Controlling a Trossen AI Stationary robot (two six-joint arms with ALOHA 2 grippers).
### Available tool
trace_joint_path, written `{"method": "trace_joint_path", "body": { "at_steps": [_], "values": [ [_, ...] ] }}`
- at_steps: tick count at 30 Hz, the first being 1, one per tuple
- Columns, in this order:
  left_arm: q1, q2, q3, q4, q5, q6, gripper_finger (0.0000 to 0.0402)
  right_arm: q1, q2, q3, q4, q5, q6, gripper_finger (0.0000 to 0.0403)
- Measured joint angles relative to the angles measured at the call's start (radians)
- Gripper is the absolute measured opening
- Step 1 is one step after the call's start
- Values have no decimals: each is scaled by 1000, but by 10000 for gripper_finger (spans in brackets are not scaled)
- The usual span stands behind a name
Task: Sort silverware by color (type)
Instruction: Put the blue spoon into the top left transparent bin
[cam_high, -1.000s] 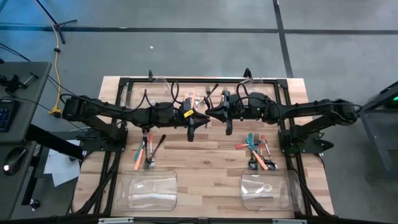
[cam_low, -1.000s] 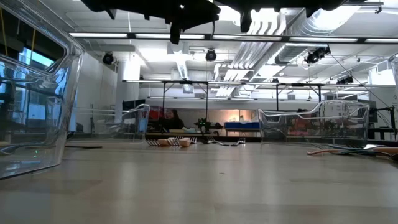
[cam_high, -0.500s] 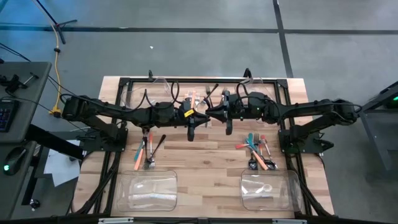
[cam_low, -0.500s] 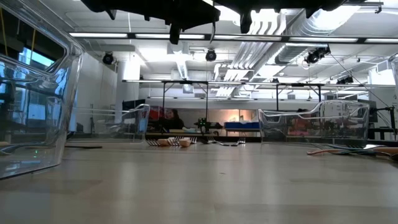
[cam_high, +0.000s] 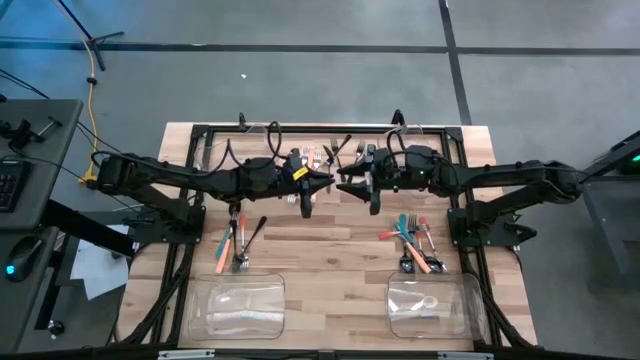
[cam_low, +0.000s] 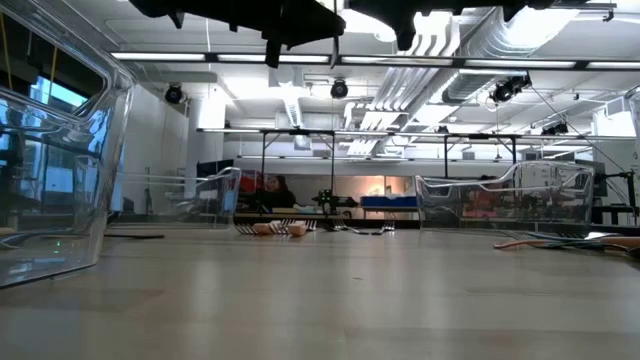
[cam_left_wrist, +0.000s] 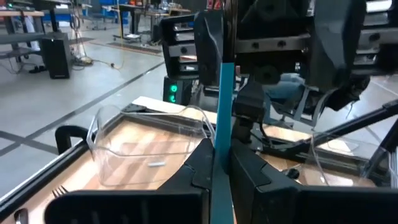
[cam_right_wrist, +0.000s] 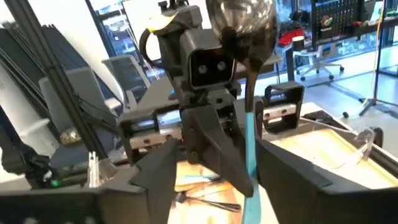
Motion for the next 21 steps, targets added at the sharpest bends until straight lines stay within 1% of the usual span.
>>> {"method": "trace_joint_path", "body": {
  "at_steps": [2,4,9,13,16,18,21],
  "values": [
    [0,-3,0,-22,-2,1,11,0,-12,0,-28,0,-8,222],
    [0,-13,0,-50,-19,1,11,-7,-36,0,-93,0,-25,228],
    [-1,-77,0,-205,-71,2,11,-44,-132,0,-318,4,-48,227],
    [-1,-152,-7,-297,-82,11,11,-68,-222,0,-468,4,-44,227],
    [-7,-229,-71,-282,-121,1,11,-72,-285,0,-558,5,-42,227],
    [-14,-288,-126,-253,-162,-12,11,-68,-323,0,-604,26,-35,227],
    [-25,-383,-207,-208,-182,-31,11,-53,-374,-23,-600,62,-15,227]
  ]
}}
